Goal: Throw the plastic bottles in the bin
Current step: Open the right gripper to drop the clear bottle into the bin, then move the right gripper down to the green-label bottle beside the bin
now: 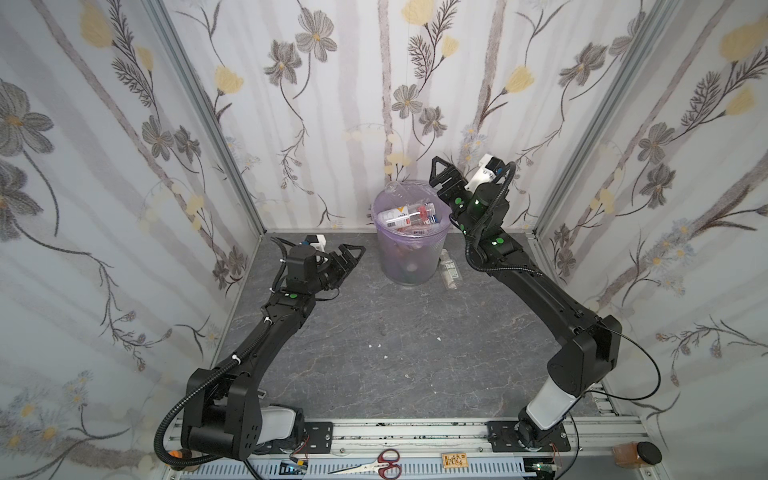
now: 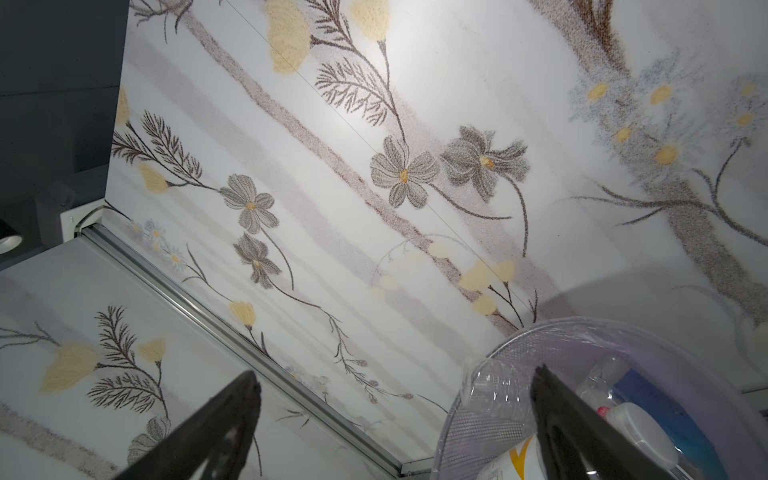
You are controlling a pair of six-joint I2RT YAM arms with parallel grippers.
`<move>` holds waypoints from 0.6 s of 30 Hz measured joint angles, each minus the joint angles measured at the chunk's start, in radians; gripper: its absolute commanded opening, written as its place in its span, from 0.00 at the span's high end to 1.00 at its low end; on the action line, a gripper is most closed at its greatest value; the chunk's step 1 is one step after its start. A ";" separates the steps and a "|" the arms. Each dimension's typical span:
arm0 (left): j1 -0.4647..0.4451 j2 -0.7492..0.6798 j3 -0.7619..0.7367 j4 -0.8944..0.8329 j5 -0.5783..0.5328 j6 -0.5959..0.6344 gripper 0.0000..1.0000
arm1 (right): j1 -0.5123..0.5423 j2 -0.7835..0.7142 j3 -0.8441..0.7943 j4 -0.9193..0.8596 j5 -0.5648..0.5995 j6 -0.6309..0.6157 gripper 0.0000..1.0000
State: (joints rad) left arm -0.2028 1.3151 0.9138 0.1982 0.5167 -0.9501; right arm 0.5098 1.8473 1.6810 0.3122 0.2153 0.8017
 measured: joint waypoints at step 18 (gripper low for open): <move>-0.083 0.010 0.069 0.000 -0.028 0.063 0.00 | -0.095 -0.337 -0.605 -0.053 0.057 -0.272 0.00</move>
State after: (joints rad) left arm -0.2855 1.3254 0.9833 0.1978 0.4885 -0.8871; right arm 0.4145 1.5101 1.0756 0.2588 0.2726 0.5293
